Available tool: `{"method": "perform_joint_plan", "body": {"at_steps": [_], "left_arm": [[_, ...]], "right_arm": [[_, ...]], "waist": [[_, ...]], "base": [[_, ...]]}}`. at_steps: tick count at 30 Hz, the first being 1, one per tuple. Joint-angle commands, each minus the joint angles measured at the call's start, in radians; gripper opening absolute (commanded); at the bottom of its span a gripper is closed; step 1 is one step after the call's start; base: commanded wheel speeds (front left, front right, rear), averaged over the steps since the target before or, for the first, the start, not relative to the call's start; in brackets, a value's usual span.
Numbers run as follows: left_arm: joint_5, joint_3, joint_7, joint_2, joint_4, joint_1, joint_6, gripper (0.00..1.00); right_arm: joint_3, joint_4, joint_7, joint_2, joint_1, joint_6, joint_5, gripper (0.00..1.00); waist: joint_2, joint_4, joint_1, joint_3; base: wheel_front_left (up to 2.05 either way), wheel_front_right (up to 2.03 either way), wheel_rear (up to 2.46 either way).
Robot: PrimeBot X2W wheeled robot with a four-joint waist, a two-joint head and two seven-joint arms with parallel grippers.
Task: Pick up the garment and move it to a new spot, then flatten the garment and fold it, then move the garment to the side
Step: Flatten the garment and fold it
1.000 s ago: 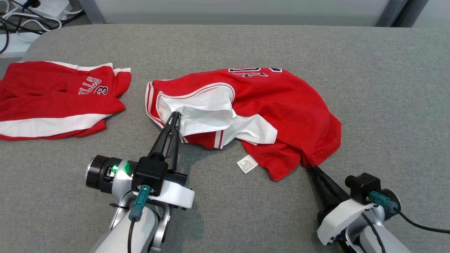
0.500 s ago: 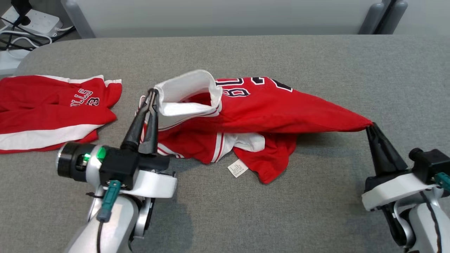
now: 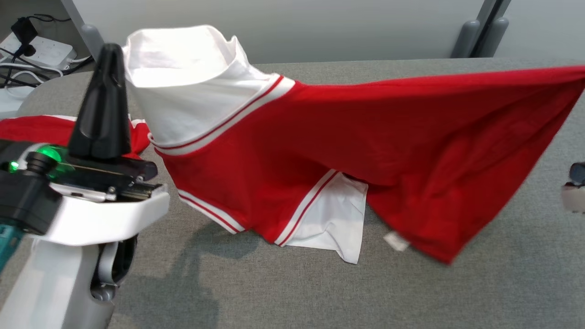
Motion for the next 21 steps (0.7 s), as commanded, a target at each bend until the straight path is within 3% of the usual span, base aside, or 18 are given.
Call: {"method": "perform_joint_plan", "body": {"at_steps": [1,11,17,21], "left_arm": [[-0.027,0.057,0.006,0.033,-0.045,-0.068,-0.01,0.0],[-0.114,0.1,0.088,0.082,-0.177,-0.215,-0.065,0.0],[-0.131,0.115,0.108,0.099,-0.187,-0.25,-0.074,0.0],[-0.15,0.128,0.127,0.105,-0.235,-0.267,-0.071,0.0]], "right_arm": [[-0.004,-0.045,-0.012,-0.039,-0.033,0.004,-0.011,0.0],[-0.077,-0.202,0.041,-0.152,-0.155,0.004,-0.013,0.0],[-0.072,-0.236,0.074,-0.176,-0.163,0.004,0.029,0.0],[-0.122,-0.281,0.098,-0.196,-0.139,0.004,0.04,0.0]], "waist": [[0.0,-0.008,0.0,-0.008],[0.0,-0.037,0.0,-0.055],[0.0,-0.052,0.0,-0.07],[0.0,-0.058,0.0,-0.073]], "base": [[0.0,0.0,0.0],[0.0,0.0,0.0],[0.0,0.0,0.0],[0.0,0.0,0.0]]}}
